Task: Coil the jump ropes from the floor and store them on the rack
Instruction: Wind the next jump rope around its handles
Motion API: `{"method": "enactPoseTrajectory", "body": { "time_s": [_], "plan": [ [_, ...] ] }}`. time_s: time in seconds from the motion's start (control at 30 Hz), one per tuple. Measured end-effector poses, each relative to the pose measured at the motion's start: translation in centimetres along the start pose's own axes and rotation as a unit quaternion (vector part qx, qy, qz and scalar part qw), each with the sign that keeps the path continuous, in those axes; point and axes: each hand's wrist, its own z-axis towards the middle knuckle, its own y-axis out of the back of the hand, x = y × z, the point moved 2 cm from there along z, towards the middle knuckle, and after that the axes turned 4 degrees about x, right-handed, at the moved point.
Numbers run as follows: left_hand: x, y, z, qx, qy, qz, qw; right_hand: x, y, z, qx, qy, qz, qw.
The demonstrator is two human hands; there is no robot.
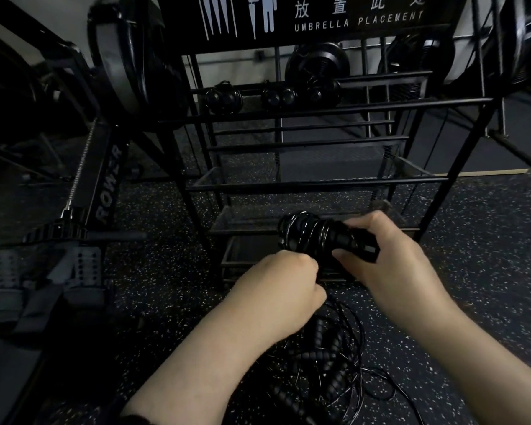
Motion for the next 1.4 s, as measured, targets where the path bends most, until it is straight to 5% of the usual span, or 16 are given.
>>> {"method": "enactPoseTrajectory", "body": {
  "time_s": [0.23, 0.33, 0.5, 0.6, 0.67, 0.73, 0.83, 0.93, 1.07, 1.17, 1.3, 1.4],
  "plan": [
    [1.0, 4.6, -1.4, 0.017, -0.11, -0.005, 0.994, -0.5, -0.7, 0.0, 0.19, 0.062, -0.004, 0.98],
    [3.0, 5.5, -1.6, -0.01, -0.114, -0.119, 0.986, 0.7, -0.6, -0.8, 0.256, 0.072, 0.088, 0.96],
    [4.5, 5.1, -1.4, -0.021, -0.142, -0.348, 0.926, 1.9, -0.1, -1.4, 0.271, 0.064, 0.219, 0.935],
    [5.0, 4.4, -0.5, 0.002, -0.135, -0.407, 0.904, 1.8, -0.2, -1.8, 0.309, 0.044, 0.33, 0.891],
    [6.2, 2.8, 0.4, 0.006, -0.095, -0.416, 0.904, 1.9, -0.4, -2.0, 0.301, 0.014, 0.445, 0.843],
    [7.2, 0.6, 0.8, -0.005, -0.033, -0.494, 0.869, 2.4, -0.3, -1.9, 0.262, 0.011, 0.521, 0.812],
    [5.3, -1.7, 0.5, -0.014, 0.034, -0.528, 0.849, 3.1, 0.3, -1.5, 0.176, -0.005, 0.558, 0.811],
    [0.9, -1.9, 0.5, -0.006, -0.006, -0.569, 0.823, 3.1, 0.5, -1.0, 0.104, -0.023, 0.57, 0.814],
    [0.2, -2.6, 1.4, 0.011, 0.021, -0.533, 0.846, 1.7, 0.8, -0.2, 0.016, -0.042, 0.58, 0.814],
    [-0.6, -2.8, 1.3, 0.031, 0.006, -0.462, 0.886, 1.0, 1.1, 0.0, -0.032, -0.044, 0.528, 0.848],
    [-1.0, -1.7, 0.8, 0.016, -0.015, -0.279, 0.96, 0.0, 1.6, 0.2, -0.096, -0.047, 0.266, 0.958],
    [-1.0, -0.5, 0.0, 0.023, -0.015, -0.107, 0.994, -0.3, 1.6, 0.3, -0.091, -0.022, 0.15, 0.984]
  ]
}}
